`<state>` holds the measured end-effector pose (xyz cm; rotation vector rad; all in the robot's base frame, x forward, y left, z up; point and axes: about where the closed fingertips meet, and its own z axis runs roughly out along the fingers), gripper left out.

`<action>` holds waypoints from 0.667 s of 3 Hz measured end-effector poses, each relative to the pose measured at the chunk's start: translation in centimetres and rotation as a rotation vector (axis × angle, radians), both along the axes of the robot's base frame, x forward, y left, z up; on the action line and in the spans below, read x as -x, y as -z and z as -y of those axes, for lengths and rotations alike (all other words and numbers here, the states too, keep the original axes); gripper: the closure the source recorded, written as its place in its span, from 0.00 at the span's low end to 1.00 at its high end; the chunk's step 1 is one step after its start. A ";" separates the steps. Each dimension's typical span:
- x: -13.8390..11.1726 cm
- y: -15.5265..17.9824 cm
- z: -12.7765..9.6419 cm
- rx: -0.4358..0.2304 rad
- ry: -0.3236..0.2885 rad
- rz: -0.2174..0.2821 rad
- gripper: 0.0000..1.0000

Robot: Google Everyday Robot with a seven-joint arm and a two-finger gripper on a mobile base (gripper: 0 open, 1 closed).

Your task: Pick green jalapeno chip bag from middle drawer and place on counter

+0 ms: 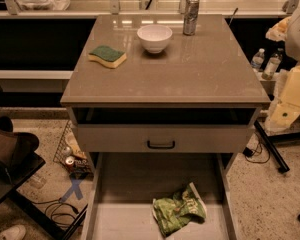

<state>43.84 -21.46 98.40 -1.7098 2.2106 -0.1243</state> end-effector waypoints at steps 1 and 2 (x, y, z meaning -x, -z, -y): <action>0.0 0.0 0.0 0.000 0.000 0.000 0.00; -0.8 1.8 -0.1 -0.037 -0.011 -0.002 0.00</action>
Offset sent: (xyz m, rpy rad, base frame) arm 0.0226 0.0011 -0.0500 0.0954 0.0239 0.0284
